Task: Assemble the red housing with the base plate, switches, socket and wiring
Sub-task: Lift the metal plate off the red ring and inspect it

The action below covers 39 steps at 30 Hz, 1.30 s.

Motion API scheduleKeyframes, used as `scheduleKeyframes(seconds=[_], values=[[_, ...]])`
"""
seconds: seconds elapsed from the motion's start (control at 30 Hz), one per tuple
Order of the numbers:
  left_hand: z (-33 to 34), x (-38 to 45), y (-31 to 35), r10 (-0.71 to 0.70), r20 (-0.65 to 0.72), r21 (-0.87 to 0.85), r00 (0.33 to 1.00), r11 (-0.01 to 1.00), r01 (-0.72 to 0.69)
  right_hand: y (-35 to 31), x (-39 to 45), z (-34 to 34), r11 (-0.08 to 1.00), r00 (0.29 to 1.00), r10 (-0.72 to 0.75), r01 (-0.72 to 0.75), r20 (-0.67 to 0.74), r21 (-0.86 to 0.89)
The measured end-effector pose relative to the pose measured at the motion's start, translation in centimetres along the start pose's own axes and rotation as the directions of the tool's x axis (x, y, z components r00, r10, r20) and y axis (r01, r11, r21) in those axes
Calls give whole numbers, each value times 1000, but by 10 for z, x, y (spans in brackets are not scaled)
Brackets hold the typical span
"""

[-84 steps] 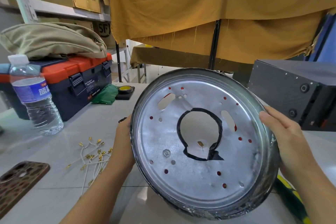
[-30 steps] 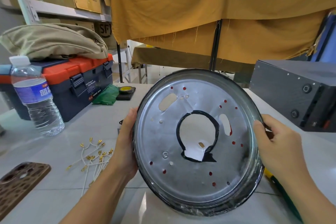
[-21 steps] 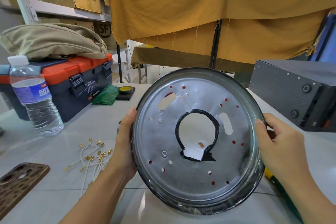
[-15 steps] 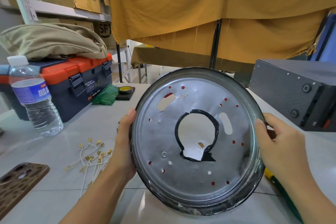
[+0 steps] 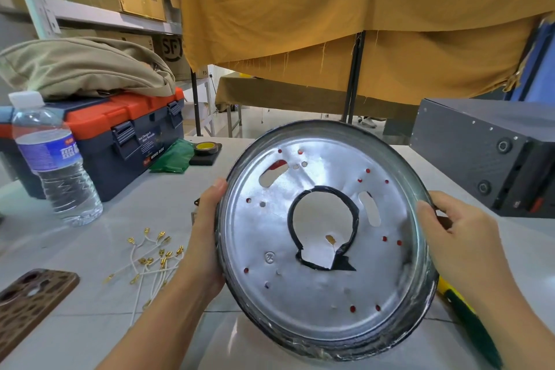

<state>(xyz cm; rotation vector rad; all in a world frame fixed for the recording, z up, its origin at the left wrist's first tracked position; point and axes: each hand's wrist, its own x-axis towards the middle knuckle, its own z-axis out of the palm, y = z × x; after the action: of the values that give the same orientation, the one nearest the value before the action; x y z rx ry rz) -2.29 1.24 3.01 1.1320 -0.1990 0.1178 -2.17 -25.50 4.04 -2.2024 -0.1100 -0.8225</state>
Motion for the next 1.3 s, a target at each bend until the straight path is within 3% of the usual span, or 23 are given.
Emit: scheduleKeyframes(seconds=[0.23,0.6,0.87,1.03,1.2,1.3], values=[[1,0,-6,-164,-72,-18,984,986,163,5,6,-5,991,977,118,-104,179,-84],[-7,2,-8,-324,-158,97,933,935,341,10,11,-7,940,853,332,-264,402,-216],[-12,-5,-12,-331,-214,142,919,920,365,6,3,-6,929,831,360,-277,425,-245],[-14,-7,-15,-348,-279,85,895,920,384,6,1,-7,926,832,359,-259,424,-276],[-13,-10,-15,-343,-225,52,912,931,363,5,5,-11,926,806,359,-246,470,-285],[-15,-10,-16,-338,-229,88,913,927,365,4,9,-9,924,808,322,-156,493,-349]])
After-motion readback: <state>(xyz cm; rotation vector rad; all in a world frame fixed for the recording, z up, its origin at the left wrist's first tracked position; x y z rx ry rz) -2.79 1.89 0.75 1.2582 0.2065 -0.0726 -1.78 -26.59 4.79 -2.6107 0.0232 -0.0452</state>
